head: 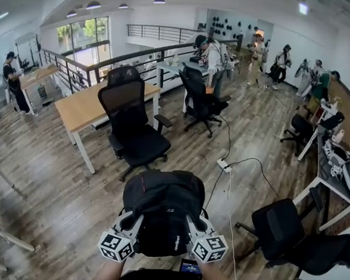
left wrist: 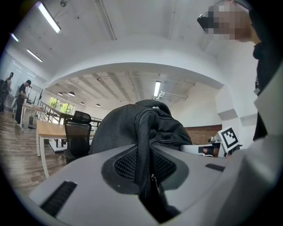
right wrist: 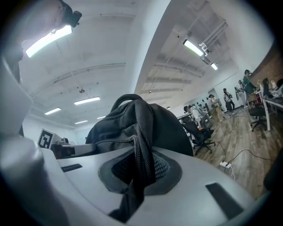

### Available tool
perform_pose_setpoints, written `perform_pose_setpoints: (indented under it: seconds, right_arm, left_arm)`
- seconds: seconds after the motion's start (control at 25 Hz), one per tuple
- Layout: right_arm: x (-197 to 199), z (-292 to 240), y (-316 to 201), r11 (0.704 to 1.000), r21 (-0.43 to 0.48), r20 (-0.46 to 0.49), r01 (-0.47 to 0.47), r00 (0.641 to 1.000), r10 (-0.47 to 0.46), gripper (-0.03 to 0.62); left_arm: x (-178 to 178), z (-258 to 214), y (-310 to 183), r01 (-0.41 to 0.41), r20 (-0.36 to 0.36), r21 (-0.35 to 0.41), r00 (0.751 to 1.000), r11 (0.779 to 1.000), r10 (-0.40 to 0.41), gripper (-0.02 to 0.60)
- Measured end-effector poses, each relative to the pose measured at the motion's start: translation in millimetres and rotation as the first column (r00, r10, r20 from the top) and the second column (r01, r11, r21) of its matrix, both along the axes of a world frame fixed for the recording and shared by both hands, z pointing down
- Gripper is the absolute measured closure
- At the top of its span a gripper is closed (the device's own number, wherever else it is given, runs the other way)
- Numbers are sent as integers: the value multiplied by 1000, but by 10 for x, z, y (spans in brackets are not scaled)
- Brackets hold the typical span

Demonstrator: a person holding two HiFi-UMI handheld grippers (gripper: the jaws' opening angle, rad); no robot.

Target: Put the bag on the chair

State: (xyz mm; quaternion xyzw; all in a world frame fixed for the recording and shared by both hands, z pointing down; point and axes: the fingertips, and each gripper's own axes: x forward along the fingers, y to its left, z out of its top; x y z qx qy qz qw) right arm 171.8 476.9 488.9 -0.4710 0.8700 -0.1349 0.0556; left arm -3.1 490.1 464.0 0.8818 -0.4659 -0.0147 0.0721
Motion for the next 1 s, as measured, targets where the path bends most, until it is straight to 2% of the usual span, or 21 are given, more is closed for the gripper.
perform_pose_setpoints:
  seconds: [0.2, 0.48, 0.76, 1.0]
  right_arm:
    - [121, -23, -50, 999, 9, 2, 32, 999, -32, 565]
    - [243, 81, -281, 999, -22, 10, 26, 1000, -25, 565]
    - [271, 141, -736, 999, -39, 6, 18, 1000, -18, 565]
    - [253, 160, -1352, 999, -41, -14, 14, 1000, -15, 565]
  left_arm:
    - [119, -3, 12, 15, -15, -4, 1000, 1000, -15, 522]
    - [235, 94, -237, 14, -16, -25, 1000, 1000, -14, 522]
    - [262, 170, -731, -13, -35, -32, 999, 999, 12, 522]
    - [239, 234, -1355, -24, -68, -41, 997, 999, 21, 520]
